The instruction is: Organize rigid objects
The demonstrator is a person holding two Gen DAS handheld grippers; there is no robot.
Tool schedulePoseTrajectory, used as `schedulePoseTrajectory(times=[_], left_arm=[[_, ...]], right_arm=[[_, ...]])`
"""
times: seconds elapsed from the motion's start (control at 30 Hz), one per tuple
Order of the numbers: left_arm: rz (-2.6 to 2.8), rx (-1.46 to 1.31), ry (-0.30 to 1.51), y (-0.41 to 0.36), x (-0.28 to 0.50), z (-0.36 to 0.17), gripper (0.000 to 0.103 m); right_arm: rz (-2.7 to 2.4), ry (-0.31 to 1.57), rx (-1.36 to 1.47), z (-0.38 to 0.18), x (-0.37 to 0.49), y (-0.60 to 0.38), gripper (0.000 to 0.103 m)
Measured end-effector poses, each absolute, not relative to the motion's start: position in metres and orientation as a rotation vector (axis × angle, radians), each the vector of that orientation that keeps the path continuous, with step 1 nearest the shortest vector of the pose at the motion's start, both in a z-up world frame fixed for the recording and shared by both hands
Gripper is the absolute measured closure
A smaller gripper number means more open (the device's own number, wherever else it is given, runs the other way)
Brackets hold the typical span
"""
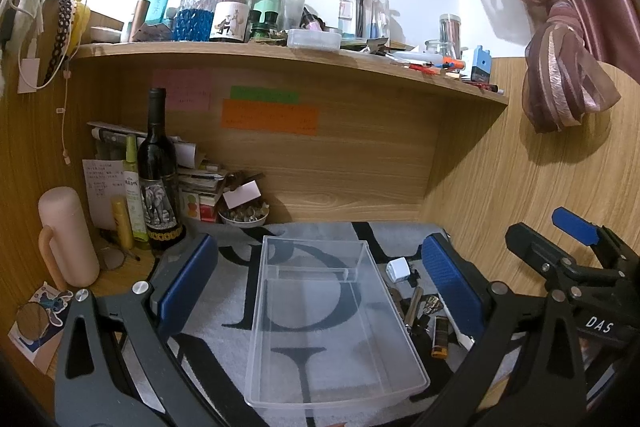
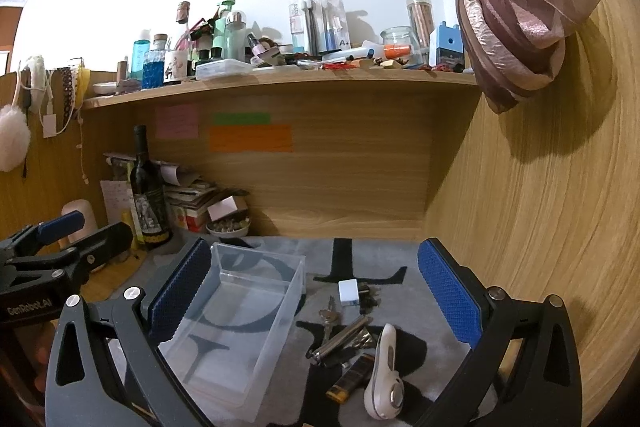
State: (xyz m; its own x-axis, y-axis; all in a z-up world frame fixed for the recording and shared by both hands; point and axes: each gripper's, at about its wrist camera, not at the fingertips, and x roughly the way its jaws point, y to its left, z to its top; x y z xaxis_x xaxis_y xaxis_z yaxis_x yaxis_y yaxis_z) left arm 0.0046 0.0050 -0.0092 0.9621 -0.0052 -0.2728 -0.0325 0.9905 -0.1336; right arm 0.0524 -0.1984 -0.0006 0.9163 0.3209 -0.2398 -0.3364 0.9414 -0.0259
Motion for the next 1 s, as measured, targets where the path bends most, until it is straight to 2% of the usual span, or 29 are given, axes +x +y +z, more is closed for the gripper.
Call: schedulePoseTrajectory(times=[1.0], left_arm=[[0.002,-0.132,0.3,0.009,0.015,-0.015,0.0]], right_arm=[[0.351,0.224,-0.079,0.001,0.06,-0.191,0.0]])
